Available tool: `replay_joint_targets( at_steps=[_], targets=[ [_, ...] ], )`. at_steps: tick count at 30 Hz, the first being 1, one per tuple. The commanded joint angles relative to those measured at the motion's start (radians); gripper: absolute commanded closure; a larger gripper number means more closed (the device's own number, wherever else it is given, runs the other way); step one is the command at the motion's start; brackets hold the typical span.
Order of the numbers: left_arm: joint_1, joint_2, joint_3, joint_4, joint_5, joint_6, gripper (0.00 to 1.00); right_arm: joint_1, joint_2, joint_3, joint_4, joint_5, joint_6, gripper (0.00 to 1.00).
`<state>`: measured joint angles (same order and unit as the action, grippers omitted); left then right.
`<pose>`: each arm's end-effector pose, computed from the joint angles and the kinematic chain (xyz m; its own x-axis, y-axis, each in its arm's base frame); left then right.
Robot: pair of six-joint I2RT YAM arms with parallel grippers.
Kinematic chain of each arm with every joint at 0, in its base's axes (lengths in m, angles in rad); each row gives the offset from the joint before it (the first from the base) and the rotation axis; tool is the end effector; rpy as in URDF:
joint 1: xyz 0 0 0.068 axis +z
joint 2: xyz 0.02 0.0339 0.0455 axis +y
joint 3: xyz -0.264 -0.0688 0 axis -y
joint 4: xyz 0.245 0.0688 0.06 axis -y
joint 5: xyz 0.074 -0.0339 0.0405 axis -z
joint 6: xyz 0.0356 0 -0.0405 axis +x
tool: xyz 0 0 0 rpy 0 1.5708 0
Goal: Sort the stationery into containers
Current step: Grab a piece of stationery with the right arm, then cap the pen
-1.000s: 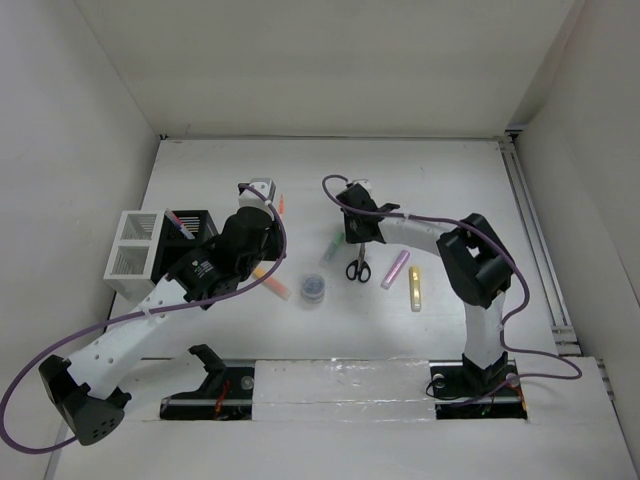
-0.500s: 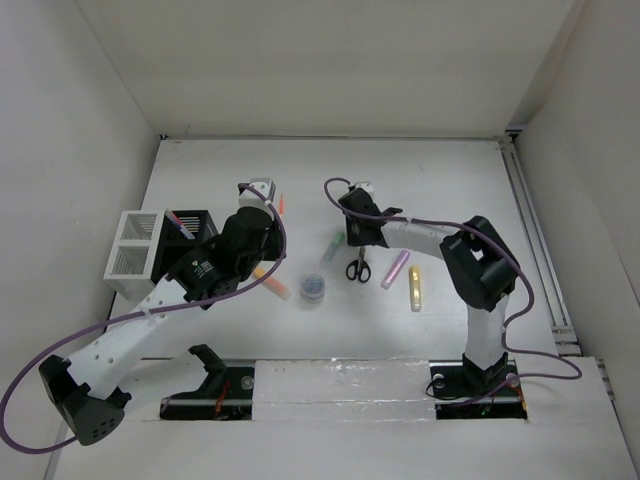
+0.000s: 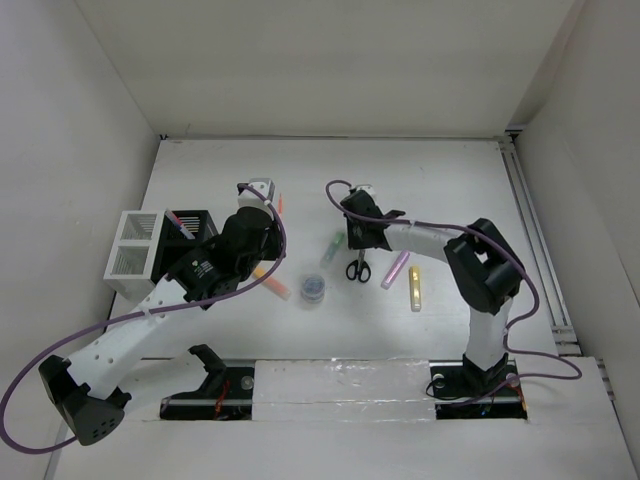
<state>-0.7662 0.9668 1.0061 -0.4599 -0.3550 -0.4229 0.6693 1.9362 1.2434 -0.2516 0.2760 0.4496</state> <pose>0.1603 -0.1371 0.3565 -0.4413 -0.1094 -0.8907 0.2637 0.9329 -0.2452 0.3234 0.2434 0.1621 -0.7772 -0.0817 -0.6239 -0.1487 0.9873 0.0559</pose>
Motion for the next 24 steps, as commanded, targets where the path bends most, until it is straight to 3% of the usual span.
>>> replay_joint_targets(
  at_steps=[1, 5, 8, 15, 19, 24],
  targets=[
    [-0.002, -0.02, -0.004, 0.021, -0.024, 0.013, 1.0, 0.018, -0.11, -0.032, -0.005, -0.081, 0.014, 1.0],
    [-0.002, -0.04, -0.004, 0.059, 0.068, 0.039, 1.0, -0.003, -0.311, -0.07, 0.145, -0.093, 0.0, 1.0],
    [-0.002, -0.083, -0.014, 0.111, 0.171, 0.059, 1.0, -0.063, -0.455, -0.119, 0.319, -0.208, 0.02, 1.0],
    [-0.002, -0.105, -0.005, 0.233, 0.356, 0.058, 1.0, -0.085, -0.699, -0.306, 0.825, -0.285, 0.245, 1.0],
    [-0.002, -0.094, -0.017, 0.326, 0.45, 0.049, 1.0, -0.062, -0.727, -0.429, 1.151, -0.273, 0.461, 1.0],
    [-0.002, -0.103, -0.038, 0.42, 0.586, 0.049, 1.0, 0.036, -0.727, -0.483, 1.386, -0.202, 0.492, 1.0]
  ],
)
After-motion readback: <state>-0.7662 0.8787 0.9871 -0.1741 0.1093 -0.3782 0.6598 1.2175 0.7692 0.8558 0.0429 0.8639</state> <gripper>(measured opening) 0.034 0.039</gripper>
